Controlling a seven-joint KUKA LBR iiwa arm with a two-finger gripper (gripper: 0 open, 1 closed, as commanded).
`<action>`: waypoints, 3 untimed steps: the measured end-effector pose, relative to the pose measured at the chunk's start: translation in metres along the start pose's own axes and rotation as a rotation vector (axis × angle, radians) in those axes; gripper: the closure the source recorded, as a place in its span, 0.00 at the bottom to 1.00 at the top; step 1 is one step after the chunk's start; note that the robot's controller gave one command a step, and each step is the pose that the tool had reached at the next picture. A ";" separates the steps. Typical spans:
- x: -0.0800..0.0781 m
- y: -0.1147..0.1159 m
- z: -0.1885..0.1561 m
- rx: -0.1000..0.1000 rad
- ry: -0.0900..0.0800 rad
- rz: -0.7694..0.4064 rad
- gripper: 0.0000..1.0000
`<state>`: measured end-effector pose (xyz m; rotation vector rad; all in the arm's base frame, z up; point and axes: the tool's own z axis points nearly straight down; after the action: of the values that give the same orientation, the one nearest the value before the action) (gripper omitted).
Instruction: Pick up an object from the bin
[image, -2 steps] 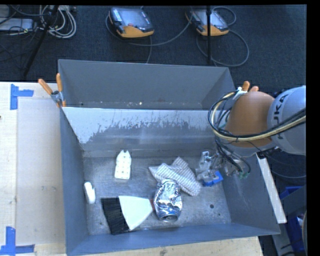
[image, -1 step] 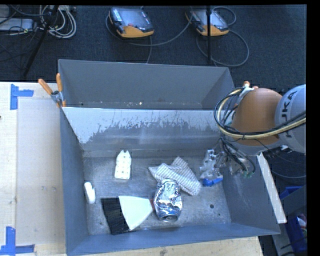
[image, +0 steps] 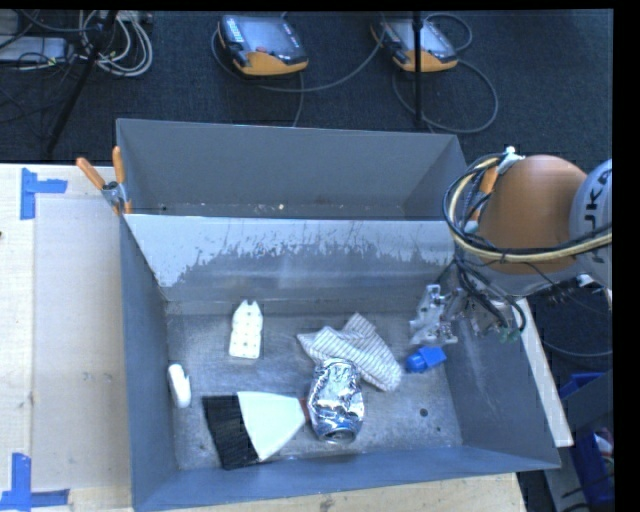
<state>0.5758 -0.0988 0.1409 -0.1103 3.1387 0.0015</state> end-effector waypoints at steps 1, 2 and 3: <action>0.008 -0.001 -0.048 -0.001 0.007 0.001 1.00; -0.009 -0.007 0.065 0.001 -0.002 -0.081 0.00; -0.011 -0.009 0.062 0.001 0.008 -0.086 1.00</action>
Offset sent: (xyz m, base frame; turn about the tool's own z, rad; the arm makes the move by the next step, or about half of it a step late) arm 0.0093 -0.0078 -0.0709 -0.0859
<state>0.5878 -0.1071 0.0792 -0.2463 3.1393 -0.0004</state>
